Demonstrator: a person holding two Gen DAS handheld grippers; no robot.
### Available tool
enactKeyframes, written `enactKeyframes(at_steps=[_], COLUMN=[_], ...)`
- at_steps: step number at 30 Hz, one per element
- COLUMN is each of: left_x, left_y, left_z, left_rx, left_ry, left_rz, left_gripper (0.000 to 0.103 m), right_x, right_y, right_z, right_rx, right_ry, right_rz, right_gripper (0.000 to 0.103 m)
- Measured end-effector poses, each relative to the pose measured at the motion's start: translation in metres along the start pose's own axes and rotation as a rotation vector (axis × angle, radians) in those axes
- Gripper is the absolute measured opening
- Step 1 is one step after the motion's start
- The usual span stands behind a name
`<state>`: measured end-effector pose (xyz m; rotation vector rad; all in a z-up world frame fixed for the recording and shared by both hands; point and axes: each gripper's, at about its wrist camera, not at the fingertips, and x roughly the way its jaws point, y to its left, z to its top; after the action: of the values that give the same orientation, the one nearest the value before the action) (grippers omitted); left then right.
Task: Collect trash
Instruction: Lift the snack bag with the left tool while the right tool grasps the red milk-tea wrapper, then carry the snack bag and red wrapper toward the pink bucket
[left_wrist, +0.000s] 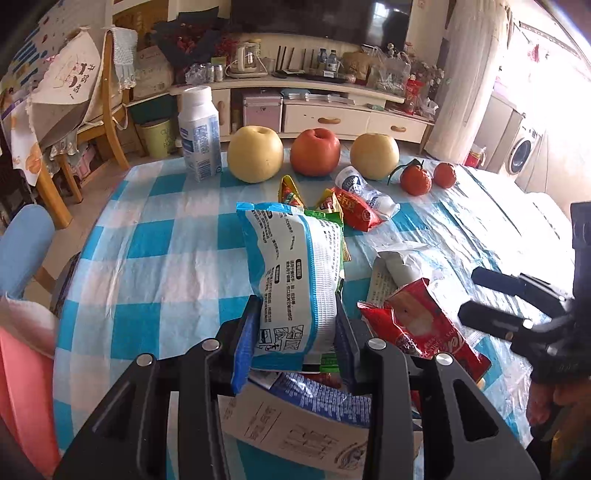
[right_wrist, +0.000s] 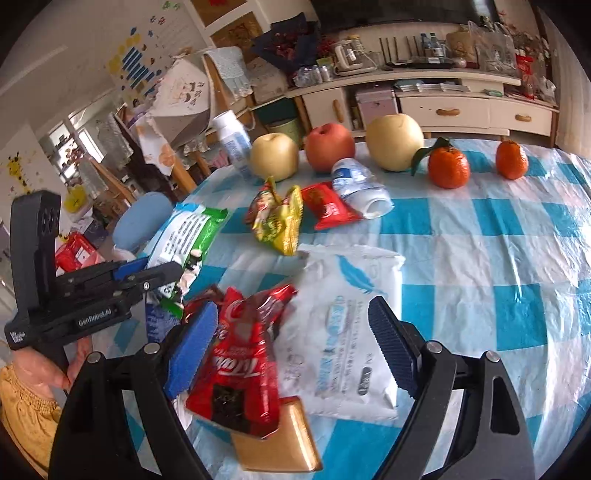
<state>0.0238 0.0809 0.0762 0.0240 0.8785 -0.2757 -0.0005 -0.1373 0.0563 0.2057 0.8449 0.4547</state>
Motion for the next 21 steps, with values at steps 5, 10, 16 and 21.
enactKeyframes(at_steps=[5, 10, 16, 21], left_x=[-0.022, -0.040, -0.051, -0.059], left_y=[0.012, 0.022, 0.034, 0.043], left_z=[-0.016, -0.034, -0.045, -0.048], left_rx=[-0.069, -0.115, -0.156, -0.178], left_ry=[-0.023, -0.043, -0.048, -0.073], left_rz=[0.003, 0.008, 0.000, -0.012], left_gripper=[0.039, 0.039, 0.039, 0.039], right_x=[0.018, 0.028, 0.034, 0.039], right_y=[0.047, 0.052, 0.058, 0.064], right_z=[-0.020, -0.026, -0.031, -0.033], right_rx=[-0.178, -0.201, -0.241, -0.286], right_ry=[0.059, 0.061, 0.057, 0.030], right_rz=[-0.064, -0.078, -0.132, -0.199], right_gripper=[0.075, 0.063, 0.063, 0.057])
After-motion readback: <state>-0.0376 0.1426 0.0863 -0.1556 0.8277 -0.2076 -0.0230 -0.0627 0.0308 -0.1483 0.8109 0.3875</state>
